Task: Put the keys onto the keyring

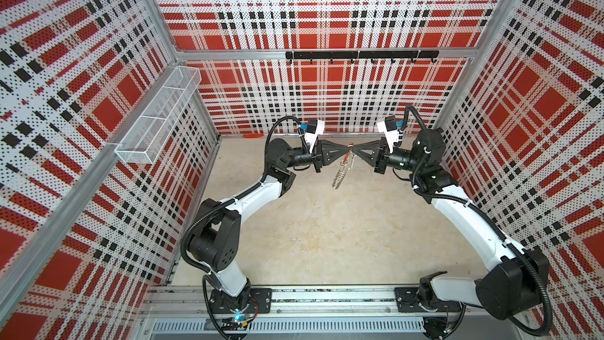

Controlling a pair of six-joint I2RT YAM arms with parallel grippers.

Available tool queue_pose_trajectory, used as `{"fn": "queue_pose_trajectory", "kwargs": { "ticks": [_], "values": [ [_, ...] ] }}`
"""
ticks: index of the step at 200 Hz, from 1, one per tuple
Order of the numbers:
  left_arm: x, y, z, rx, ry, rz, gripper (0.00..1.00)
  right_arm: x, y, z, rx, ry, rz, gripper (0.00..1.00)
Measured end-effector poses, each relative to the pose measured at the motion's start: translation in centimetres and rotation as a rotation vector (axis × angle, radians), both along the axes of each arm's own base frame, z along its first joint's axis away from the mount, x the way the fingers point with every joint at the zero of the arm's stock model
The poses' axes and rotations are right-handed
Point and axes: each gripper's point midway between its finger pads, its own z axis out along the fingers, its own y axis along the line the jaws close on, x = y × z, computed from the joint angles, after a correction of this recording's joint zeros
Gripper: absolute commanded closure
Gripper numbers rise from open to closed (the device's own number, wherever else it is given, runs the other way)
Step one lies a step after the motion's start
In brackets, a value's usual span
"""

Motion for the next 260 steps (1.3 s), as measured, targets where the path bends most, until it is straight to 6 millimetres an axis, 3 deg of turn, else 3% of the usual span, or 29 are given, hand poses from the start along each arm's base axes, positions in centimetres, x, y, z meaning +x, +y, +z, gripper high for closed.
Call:
{"fn": "queue_pose_trajectory", "kwargs": {
  "ticks": [3,28,56,92,137,162,210,260],
  "values": [
    [0.0,0.0,0.0,0.0,0.001,-0.001,1.0,0.0,0.0,0.0,-0.001,0.0,0.0,1.0],
    [0.6,0.4,-0.2,0.003,-0.003,0.019,0.7,0.2,0.0,-0.2,-0.027,-0.003,-0.019,1.0],
    [2.5,1.2,-1.7,0.078,-0.068,0.129,0.59,1.5,-0.1,0.2,-0.131,-0.044,-0.118,1.0],
    [4.5,0.8,-4.1,0.319,-0.216,0.258,0.6,2.9,0.1,-0.8,-0.323,-0.121,-0.208,1.0],
    [3.6,0.7,-5.6,0.474,-0.322,0.22,0.6,3.2,-0.2,-5.0,-0.493,-0.094,-0.206,1.0],
    [3.0,0.8,-6.7,0.51,-0.311,0.184,0.6,3.0,-0.3,-6.0,-0.538,-0.092,-0.199,1.0],
    [3.2,0.2,-6.1,0.503,-0.313,0.148,0.63,2.3,0.3,-6.4,-0.558,-0.111,-0.169,1.0],
    [3.1,-0.3,-5.7,0.486,-0.303,0.119,0.82,2.2,0.4,-6.3,-0.559,-0.116,-0.165,1.0]
  ]
}}
